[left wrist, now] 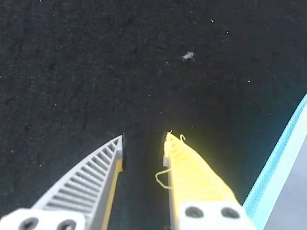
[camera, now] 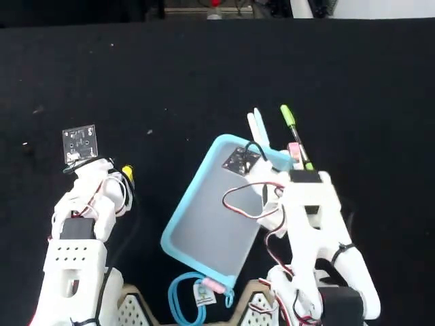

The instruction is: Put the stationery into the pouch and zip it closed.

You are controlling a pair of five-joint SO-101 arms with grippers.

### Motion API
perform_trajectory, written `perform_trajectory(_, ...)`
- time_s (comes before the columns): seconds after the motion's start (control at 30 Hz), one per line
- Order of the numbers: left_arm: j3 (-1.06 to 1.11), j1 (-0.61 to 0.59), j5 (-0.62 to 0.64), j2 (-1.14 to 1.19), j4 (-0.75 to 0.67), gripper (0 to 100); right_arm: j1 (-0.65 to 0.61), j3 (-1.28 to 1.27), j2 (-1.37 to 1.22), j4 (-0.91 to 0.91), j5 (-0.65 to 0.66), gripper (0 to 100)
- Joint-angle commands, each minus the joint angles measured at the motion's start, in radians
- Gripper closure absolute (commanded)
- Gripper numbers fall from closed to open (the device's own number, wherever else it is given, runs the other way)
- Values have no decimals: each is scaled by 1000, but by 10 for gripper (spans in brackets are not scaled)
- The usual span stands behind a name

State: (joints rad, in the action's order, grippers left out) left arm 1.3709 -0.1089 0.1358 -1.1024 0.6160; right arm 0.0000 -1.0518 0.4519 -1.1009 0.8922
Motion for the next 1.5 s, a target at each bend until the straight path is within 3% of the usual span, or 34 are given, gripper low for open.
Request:
perform_trajectory(0.0,-10,65,3,-11,-15,854,-9,-30,-4,110,3,861)
perform_trajectory(0.23,27,209,-118,-11,-17,855,-219,-2,4,187,-311,861)
perform_trajectory(0.4,58,217,-121,-9,-43,855,-342,114,4,190,-503,861)
perform_trajectory(0.57,107,216,-121,-11,-132,855,-422,199,2,190,-609,861)
perform_trajectory(0.7,104,200,-121,-11,-130,857,-419,225,4,181,-640,861)
perform_trajectory(0.87,84,114,-115,-11,-132,858,-391,260,18,34,-620,858)
perform_trajectory(1.1,77,88,-115,-11,-130,859,-400,38,306,-49,-514,857)
perform_trajectory(1.27,56,12,-109,-11,-135,859,-548,-87,472,-130,-516,857)
perform_trajectory(1.47,53,-30,-44,-11,-137,859,-740,-107,489,-124,-516,857)
